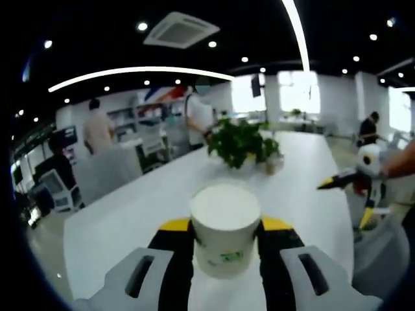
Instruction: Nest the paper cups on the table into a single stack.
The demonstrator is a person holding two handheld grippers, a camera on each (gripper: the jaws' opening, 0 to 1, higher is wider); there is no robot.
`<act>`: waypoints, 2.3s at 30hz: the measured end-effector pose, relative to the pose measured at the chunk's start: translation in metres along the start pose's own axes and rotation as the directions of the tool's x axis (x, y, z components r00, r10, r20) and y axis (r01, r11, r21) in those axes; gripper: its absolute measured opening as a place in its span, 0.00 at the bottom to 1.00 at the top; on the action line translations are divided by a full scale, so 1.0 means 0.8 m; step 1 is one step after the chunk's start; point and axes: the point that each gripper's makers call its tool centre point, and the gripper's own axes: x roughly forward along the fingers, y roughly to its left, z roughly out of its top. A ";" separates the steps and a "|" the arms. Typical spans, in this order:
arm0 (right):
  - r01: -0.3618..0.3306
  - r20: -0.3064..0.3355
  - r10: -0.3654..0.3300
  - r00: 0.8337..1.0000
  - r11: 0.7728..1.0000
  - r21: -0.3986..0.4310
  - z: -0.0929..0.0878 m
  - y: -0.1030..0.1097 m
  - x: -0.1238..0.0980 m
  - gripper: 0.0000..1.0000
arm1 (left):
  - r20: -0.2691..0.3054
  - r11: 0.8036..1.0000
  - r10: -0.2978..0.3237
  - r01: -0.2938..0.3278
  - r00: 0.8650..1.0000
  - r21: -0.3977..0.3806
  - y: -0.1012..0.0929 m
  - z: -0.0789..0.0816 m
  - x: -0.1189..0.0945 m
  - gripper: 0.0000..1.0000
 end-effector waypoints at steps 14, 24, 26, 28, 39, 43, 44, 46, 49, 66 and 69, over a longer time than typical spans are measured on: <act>-0.008 0.013 0.008 1.000 1.000 -0.005 0.007 0.004 -0.002 0.99 | -0.009 1.000 0.004 -0.004 1.000 0.013 -0.040 -0.003 -0.032 0.36; -0.018 0.029 0.018 0.999 1.000 -0.003 0.018 0.009 -0.006 0.99 | 0.003 1.000 0.001 -0.001 1.000 -0.012 -0.072 -0.010 -0.048 0.36; -0.022 0.033 0.022 0.999 1.000 -0.011 0.021 0.010 -0.007 0.99 | 0.006 1.000 -0.007 0.007 1.000 -0.010 -0.079 -0.010 -0.051 0.36; -0.025 0.034 0.025 0.999 1.000 -0.012 0.022 0.011 -0.007 0.99 | 0.007 1.000 -0.013 0.013 1.000 -0.010 -0.086 -0.012 -0.053 0.36; -0.039 0.037 0.039 0.999 0.999 -0.011 0.024 0.018 -0.005 0.98 | 0.007 0.999 -0.022 0.022 1.000 -0.026 -0.115 -0.019 -0.075 0.36; -0.051 0.033 0.051 0.998 0.999 -0.010 0.024 0.024 -0.003 0.97 | 0.010 0.999 -0.026 0.026 1.000 -0.029 -0.122 -0.018 -0.081 0.36; -0.053 0.034 0.053 0.998 0.999 -0.011 0.025 0.025 -0.003 0.97 | 0.013 0.999 -0.026 0.026 1.000 -0.031 -0.123 -0.017 -0.082 0.36; -0.056 0.034 0.056 0.998 0.998 -0.012 0.025 0.025 -0.003 0.97 | 0.020 0.999 -0.027 0.028 0.999 -0.039 -0.126 -0.015 -0.084 0.36; -0.059 0.033 0.060 0.998 0.998 -0.016 0.025 0.025 -0.003 0.96 | 0.014 0.999 -0.036 0.036 0.999 -0.032 -0.135 -0.017 -0.085 0.36; -0.092 0.035 0.093 0.995 0.995 -0.040 0.036 0.034 -0.005 0.92 | -0.007 0.997 -0.065 0.065 0.998 -0.040 -0.166 -0.031 -0.093 0.37; -0.100 0.040 0.102 0.994 0.994 -0.045 0.039 0.036 -0.003 0.92 | 0.001 0.996 -0.070 0.070 0.998 -0.049 -0.170 -0.027 -0.099 0.37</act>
